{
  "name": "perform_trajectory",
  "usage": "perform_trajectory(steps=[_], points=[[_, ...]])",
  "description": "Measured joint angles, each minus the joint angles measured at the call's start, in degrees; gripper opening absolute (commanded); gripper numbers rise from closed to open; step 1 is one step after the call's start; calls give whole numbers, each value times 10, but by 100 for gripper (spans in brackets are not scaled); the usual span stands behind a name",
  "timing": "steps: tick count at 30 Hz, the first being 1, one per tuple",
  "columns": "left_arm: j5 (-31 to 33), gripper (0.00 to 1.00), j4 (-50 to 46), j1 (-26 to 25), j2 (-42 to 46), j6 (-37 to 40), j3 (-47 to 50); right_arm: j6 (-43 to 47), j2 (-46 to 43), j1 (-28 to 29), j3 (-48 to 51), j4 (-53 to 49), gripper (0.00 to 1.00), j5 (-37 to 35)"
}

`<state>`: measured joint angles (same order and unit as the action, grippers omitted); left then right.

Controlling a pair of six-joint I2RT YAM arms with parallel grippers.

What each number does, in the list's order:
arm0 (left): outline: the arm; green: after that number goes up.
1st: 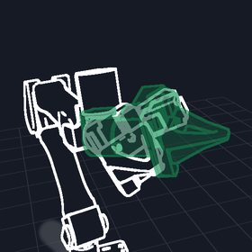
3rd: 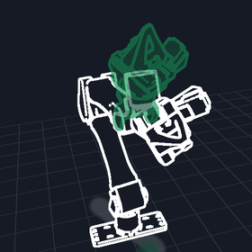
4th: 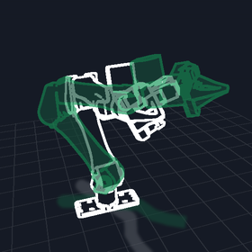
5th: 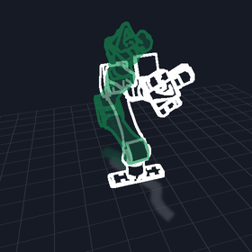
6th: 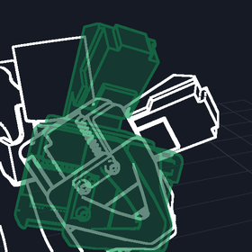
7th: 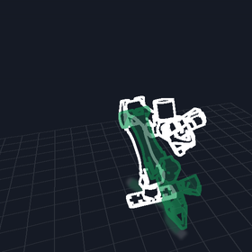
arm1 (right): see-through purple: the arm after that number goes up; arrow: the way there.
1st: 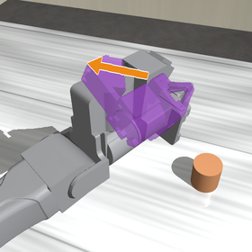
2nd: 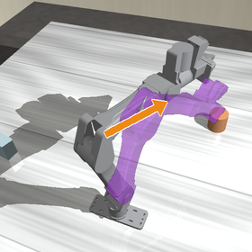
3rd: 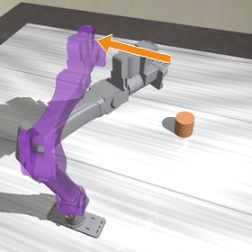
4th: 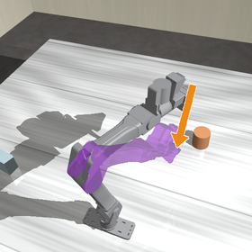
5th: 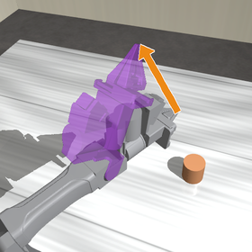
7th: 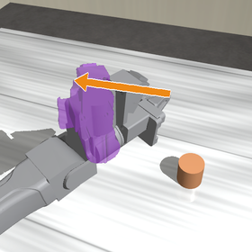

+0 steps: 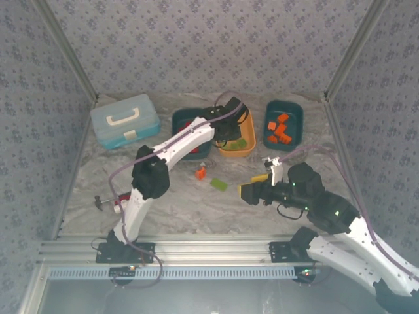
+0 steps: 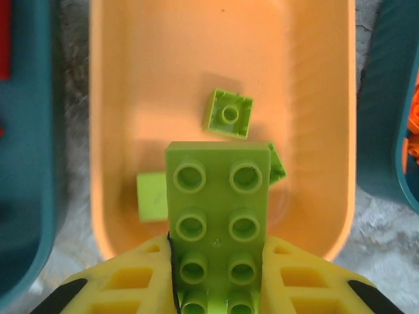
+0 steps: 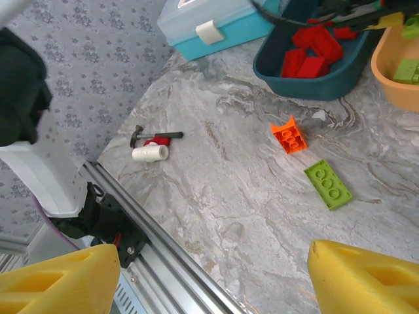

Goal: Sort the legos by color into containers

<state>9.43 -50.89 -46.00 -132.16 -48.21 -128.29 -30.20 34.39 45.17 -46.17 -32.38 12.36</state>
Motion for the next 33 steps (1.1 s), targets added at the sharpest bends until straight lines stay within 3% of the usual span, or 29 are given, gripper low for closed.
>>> perform_trajectory(steps=[9,18,27,33], points=[[-52,33,-1,34,-91,32,-63,-9,-3,0,11,0,78,-10],[-66,37,-17,32,-113,27,-70,-11,9,0,14,1,78,-14],[-78,61,-26,33,-113,24,-83,-13,26,0,12,-6,78,-27],[-88,67,-32,33,-91,26,-94,-4,103,17,-10,-35,78,-61]])
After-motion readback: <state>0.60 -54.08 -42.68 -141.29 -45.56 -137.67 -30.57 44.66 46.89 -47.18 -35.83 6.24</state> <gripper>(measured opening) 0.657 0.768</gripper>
